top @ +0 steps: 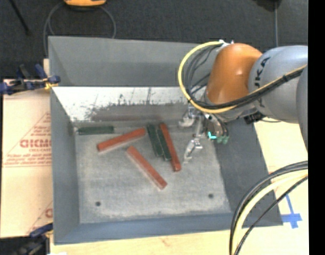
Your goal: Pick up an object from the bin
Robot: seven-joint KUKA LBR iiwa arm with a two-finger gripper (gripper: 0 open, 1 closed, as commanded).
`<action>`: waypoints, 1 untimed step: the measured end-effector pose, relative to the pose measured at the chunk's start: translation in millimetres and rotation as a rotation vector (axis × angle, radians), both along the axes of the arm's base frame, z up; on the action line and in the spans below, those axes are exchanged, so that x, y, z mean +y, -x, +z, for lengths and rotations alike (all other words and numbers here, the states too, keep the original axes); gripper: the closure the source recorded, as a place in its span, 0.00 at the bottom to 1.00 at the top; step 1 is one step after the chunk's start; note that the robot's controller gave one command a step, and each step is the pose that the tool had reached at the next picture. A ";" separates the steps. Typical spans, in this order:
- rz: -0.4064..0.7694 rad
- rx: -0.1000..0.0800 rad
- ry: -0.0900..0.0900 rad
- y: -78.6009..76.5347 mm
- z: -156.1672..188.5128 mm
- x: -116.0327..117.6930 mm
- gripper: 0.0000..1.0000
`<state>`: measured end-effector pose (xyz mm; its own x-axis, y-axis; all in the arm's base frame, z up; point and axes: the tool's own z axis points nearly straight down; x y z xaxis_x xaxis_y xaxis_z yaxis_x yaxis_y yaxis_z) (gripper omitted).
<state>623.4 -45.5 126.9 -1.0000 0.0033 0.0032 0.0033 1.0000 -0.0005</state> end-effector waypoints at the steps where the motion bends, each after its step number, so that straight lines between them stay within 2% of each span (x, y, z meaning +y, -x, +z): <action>1: 0.000 -0.008 0.001 -2.0 4.9 -0.1 0.00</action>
Offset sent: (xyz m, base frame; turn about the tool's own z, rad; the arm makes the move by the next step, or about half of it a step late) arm -0.0205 0.0260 -0.0569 0.1122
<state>625.4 -45.5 131.9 -1.0000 0.0029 -0.0045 0.0029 1.0000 -0.0011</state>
